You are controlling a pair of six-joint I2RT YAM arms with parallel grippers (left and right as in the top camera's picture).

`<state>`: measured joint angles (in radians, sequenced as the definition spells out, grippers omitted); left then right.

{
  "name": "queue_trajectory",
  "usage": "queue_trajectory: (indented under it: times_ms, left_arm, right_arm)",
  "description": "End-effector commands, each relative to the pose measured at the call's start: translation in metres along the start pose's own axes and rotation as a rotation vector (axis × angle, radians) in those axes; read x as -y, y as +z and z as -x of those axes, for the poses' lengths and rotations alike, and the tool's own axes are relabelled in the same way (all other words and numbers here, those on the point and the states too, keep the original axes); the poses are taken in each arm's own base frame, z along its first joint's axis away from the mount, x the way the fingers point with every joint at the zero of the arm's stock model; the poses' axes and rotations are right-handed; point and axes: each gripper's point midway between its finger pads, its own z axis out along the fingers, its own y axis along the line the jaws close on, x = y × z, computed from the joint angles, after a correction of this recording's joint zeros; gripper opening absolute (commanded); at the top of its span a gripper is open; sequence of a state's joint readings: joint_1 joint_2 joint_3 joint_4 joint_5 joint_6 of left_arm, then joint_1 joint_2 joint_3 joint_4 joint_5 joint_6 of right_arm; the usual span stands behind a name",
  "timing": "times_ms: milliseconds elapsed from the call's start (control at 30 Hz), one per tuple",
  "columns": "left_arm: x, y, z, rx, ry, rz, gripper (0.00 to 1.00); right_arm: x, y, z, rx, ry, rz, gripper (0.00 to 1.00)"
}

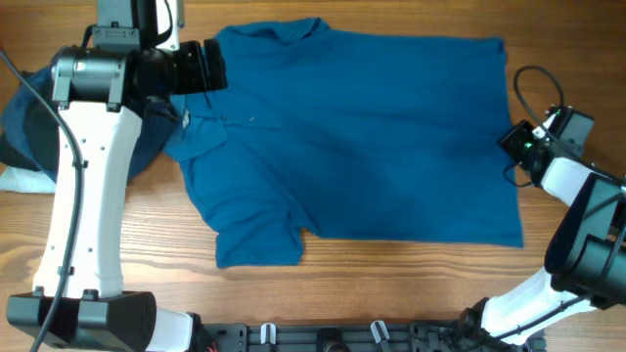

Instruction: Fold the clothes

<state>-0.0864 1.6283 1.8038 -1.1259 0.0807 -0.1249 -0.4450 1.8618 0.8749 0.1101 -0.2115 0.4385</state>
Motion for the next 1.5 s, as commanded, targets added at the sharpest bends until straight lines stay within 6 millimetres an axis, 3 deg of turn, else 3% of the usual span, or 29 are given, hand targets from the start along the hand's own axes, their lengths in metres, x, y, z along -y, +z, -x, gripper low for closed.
queue_trajectory:
  times_ms: [0, 200, 300, 367, 400, 533, 600, 700, 767, 867, 967, 1133, 1267, 1367, 1467]
  left_arm:
    - [0.011, -0.007, -0.006, -0.007, 0.03, -0.028, 1.0]
    - [0.01, -0.007, -0.013, -0.036, 0.028, -0.022, 1.0]
    - [0.008, -0.007, -0.02, -0.067, 0.026, -0.015, 1.0]
    - [0.006, -0.008, -0.029, -0.103, 0.028, -0.008, 1.0]
    - [0.004, -0.009, -0.036, -0.132, 0.041, 0.0, 1.0]
    - [-0.003, -0.015, -0.068, -0.264, 0.034, 0.024, 1.0]
    - [-0.006, -0.019, -0.089, -0.352, -0.001, 0.041, 1.0]
    - [-0.009, -0.011, -0.134, -0.525, -0.103, 0.054, 1.0]
    - [-0.009, 0.0, -0.16, -0.615, -0.156, 0.054, 0.98]
    - [-0.017, 0.025, -0.214, -0.763, -0.224, 0.091, 0.85]
    - [-0.02, 0.048, -0.269, -0.873, -0.256, 0.087, 0.85]
    - [-0.021, 0.065, -0.348, -1.003, -0.36, 0.061, 0.82]
    - [-0.026, 0.075, -0.374, -1.005, -0.443, 0.092, 0.77]
    - [-0.027, 0.085, -0.375, -0.965, -0.461, 0.091, 0.51]
    - [-0.026, 0.095, -0.368, -0.919, -0.454, 0.069, 0.41]
  right_arm:
    - [0.022, 0.0, 0.021, 0.07, 0.059, -0.055, 0.04]
    - [0.035, -0.008, 0.045, 0.087, 0.098, -0.081, 0.04]
    - [0.029, -0.02, 0.047, 0.014, 0.145, -0.018, 0.34]
    - [0.031, -0.039, 0.057, 0.018, 0.241, 0.031, 0.58]
    - [0.027, -0.058, 0.069, 0.026, 0.274, 0.115, 0.64]
    - [0.015, -0.122, 0.083, 0.029, 0.327, 0.284, 0.65]
    - [0.012, -0.141, 0.074, 0.001, 0.338, 0.275, 0.67]
    - [0.008, -0.16, 0.044, -0.085, 0.308, 0.222, 0.68]
    - [0.013, -0.162, 0.021, -0.158, 0.317, 0.164, 0.67]
    - [0.028, -0.163, -0.02, -0.295, 0.307, 0.013, 0.66]
    - [0.034, -0.162, -0.044, -0.367, 0.273, -0.072, 0.67]
    - [0.042, -0.158, -0.084, -0.469, 0.25, -0.12, 0.69]
    - [0.046, -0.155, -0.09, -0.473, 0.251, -0.129, 0.7]
    - [0.047, -0.155, -0.09, -0.47, 0.249, -0.138, 0.7]
    - [0.048, -0.155, -0.089, -0.468, 0.248, -0.138, 0.7]
